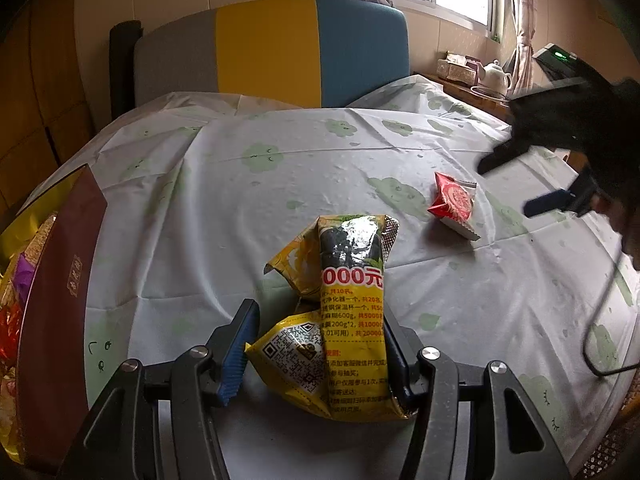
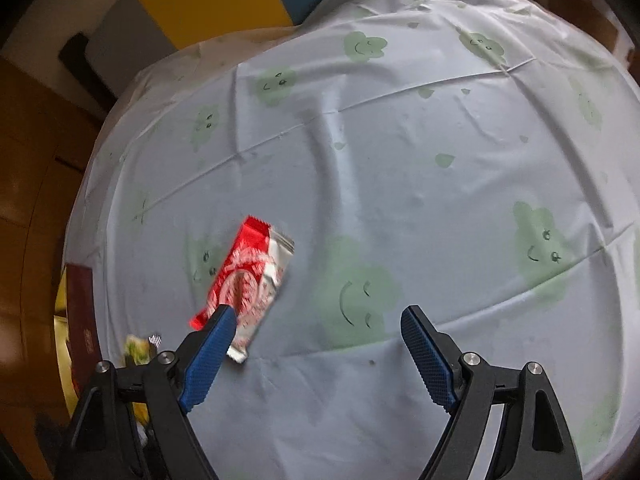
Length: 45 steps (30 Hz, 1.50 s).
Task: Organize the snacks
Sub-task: 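Hold the chip bag with left while right grasps the red-white chocolate wrapper, then carry the chip bag into the gold tin and open the left gripper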
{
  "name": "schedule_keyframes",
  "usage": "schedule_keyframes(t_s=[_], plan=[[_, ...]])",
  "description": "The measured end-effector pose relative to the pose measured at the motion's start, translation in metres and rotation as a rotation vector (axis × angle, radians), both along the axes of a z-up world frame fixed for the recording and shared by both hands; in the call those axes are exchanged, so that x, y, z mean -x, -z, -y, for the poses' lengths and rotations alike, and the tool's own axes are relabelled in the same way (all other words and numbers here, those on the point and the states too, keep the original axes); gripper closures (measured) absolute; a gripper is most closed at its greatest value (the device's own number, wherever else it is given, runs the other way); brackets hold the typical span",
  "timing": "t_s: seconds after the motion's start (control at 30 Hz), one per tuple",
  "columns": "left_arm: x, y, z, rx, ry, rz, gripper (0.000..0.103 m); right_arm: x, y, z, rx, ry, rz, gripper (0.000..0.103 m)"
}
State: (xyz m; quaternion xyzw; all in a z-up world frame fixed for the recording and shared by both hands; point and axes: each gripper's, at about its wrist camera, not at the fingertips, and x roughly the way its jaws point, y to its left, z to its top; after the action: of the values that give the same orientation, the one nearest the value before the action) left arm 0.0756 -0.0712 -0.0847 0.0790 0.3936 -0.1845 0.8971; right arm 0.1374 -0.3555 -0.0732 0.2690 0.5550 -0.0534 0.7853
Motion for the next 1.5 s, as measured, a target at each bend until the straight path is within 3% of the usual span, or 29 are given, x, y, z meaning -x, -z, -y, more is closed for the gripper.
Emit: schedule_keyframes(t_s=[0.17,0.23,0.27,0.3,0.33,0.53,0.67,0.9,1.07,1.2,1.5], plan=[[-0.001,0.0,0.0,0.005,0.001,-0.001,0.045,-0.032,0.01,-0.025,-0.024,0.056,-0.008,0.018],[-0.001,0.0,0.0,0.006,0.001,-0.001,0.045,-0.043,0.013,-0.043,0.053,0.041,-0.018,0.015],[-0.001,0.001,0.001,0.008,0.001,-0.002,0.045,-0.046,0.011,-0.054,0.122,0.007,-0.009,0.021],[-0.001,0.0,0.001,0.01,0.001,-0.003,0.045,-0.049,0.01,-0.07,0.172,-0.062,0.004,0.051],[-0.001,0.0,0.0,0.011,0.001,-0.003,0.045,-0.052,0.009,-0.082,0.217,-0.116,0.0,0.065],[-0.002,0.001,0.0,0.016,0.002,-0.003,0.045,-0.027,0.003,-0.123,0.331,-0.398,0.002,0.066],[-0.002,0.001,0.0,0.012,0.002,-0.001,0.045,0.009,0.007,-0.123,0.368,-0.489,0.003,0.056],[-0.002,0.001,0.001,0.006,0.002,-0.002,0.045,0.027,0.006,-0.125,0.419,-0.503,0.034,0.063],[-0.006,0.001,-0.001,0.015,0.013,-0.026,0.045,0.027,0.005,-0.121,0.374,-0.51,0.034,0.062],[-0.011,-0.001,-0.001,-0.002,0.026,-0.047,0.048,0.034,0.006,-0.128,0.443,-0.541,0.057,0.063],[-0.002,-0.014,-0.014,0.038,0.033,-0.136,0.05,0.042,0.008,-0.139,0.513,-0.575,0.081,0.063]])
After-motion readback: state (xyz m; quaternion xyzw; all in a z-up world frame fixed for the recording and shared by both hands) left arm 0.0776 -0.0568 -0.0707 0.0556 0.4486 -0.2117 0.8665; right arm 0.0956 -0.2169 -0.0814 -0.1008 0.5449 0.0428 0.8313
